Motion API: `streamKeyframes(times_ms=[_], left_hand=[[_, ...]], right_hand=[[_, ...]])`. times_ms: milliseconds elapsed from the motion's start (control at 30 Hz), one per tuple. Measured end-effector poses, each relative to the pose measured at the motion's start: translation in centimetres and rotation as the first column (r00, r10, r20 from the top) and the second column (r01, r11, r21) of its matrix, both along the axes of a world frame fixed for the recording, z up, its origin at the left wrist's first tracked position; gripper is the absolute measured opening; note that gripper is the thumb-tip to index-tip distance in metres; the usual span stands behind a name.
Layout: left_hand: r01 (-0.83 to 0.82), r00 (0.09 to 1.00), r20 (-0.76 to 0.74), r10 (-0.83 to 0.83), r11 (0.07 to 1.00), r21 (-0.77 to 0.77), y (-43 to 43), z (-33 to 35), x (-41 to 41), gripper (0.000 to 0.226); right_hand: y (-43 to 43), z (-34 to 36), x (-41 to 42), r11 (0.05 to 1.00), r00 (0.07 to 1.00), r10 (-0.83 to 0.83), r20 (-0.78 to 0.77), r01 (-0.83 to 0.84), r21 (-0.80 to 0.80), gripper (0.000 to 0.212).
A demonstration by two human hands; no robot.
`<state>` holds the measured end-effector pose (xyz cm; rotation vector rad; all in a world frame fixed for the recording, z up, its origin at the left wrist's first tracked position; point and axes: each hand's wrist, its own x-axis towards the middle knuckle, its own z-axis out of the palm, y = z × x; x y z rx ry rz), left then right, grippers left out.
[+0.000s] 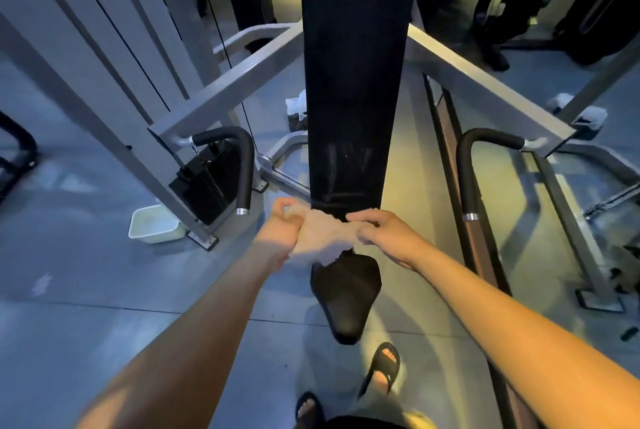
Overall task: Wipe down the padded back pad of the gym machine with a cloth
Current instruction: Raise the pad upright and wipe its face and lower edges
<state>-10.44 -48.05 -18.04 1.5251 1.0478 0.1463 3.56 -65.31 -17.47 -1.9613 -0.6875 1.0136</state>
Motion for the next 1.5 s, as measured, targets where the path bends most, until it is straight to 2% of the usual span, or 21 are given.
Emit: streamKeyframes(times_ms=[67,167,233,300,433,533,600,667,700,767,800,867,900,933,1033,1200,1367,1500], left_hand=[[0.010,0.999,-0.053,-0.009,0.999,0.033,0.3,0.1,0.0,0.026],[0.099,0.995,0.001,-0.099,0.994,0.046,0.3,0.9,0.0,0.026],[0.278,0.960,-0.047,-0.275,0.957,0.087,0.1,1.8,0.3,0.027],[0.457,0.886,-0.159,-0.436,0.880,0.128,-0.3,2.2,0.8,0.035],[0.550,0.832,-0.260,-0.491,0.793,0.262,-0.5,1.9,1.4,0.033],[0.485,0.870,-0.286,-0.402,0.802,0.349,-1.0,1.6,2.1,0.028],[0.407,0.912,-0.204,-0.357,0.852,0.328,-1.5,1.6,2.7,0.039],[0.342,0.937,-0.149,-0.315,0.914,0.219,-2.0,1.6,3.4,0.052],[0.310,0.949,-0.125,-0.291,0.935,0.175,-2.1,1.5,3.7,0.052],[0.243,0.969,-0.040,-0.242,0.969,0.038,-2.2,1.6,4.5,0.036],[0.199,0.980,-0.001,-0.200,0.978,-0.064,-2.3,1.8,4.8,0.033],[0.116,0.993,0.055,-0.105,0.959,-0.258,-2.2,1.8,5.7,0.047],[0.093,0.995,0.057,-0.079,0.948,-0.303,-1.9,1.5,6.0,0.053],[0.071,0.997,0.031,-0.065,0.951,-0.302,-1.6,1.0,6.3,0.056],[-0.010,0.996,-0.094,-0.006,0.985,-0.173,-0.4,-1.5,7.5,0.058],[-0.070,0.986,-0.160,0.045,0.985,-0.155,2.7,-7.4,9.7,0.034],[-0.080,0.989,-0.124,0.075,0.996,-0.032,6.8,-15.0,13.8,0.029],[-0.094,0.992,-0.073,0.099,0.993,0.070,9.8,-20.7,17.8,0.023]], right_hand=[[-0.1,-0.1,0.3,0.995,0.988,0.100,0.114,-0.097,-0.031,0.035],[0.0,-0.1,0.9,0.988,0.958,0.154,0.243,-0.144,-0.058,0.019],[0.1,-0.5,1.4,0.993,0.952,0.121,0.281,-0.118,-0.029,0.016],[-0.1,-0.4,1.8,0.998,0.947,0.065,0.316,-0.064,-0.013,0.012],[-0.6,0.2,2.6,0.999,0.942,0.030,0.334,-0.039,0.021,0.023],[-0.6,0.1,2.7,0.997,0.948,-0.073,0.310,0.067,0.029,0.025],[-0.4,-0.3,2.4,0.994,0.950,-0.108,0.293,0.093,0.062,0.020],[-0.2,-0.5,1.7,0.993,0.966,-0.070,0.250,0.045,0.106,0.013],[-0.1,-0.7,1.5,0.993,0.970,-0.039,0.241,0.011,0.117,0.013],[0.1,-1.7,1.2,0.988,0.981,0.008,0.193,-0.037,0.147,0.015],[0.2,-2.1,1.0,0.986,0.988,0.019,0.156,-0.044,0.159,0.022],[0.6,-3.0,1.2,0.985,0.997,-0.027,0.079,0.014,0.172,0.030],[0.9,-3.4,1.4,0.979,0.996,-0.072,0.046,0.062,0.195,0.027],[1.2,-3.8,1.6,0.967,0.992,-0.126,0.020,0.118,0.225,0.021],[2.1,-5.9,2.9,0.927,0.958,-0.286,-0.030,0.285,0.245,0.011],[3.9,-11.9,6.1,0.827,0.843,-0.467,-0.267,0.523,0.205,0.020],[7.6,-18.5,11.2,0.766,0.797,-0.497,-0.342,0.588,0.258,0.023],[11.3,-22.7,15.1,0.752,0.824,-0.463,-0.327,0.560,0.348,0.021]])
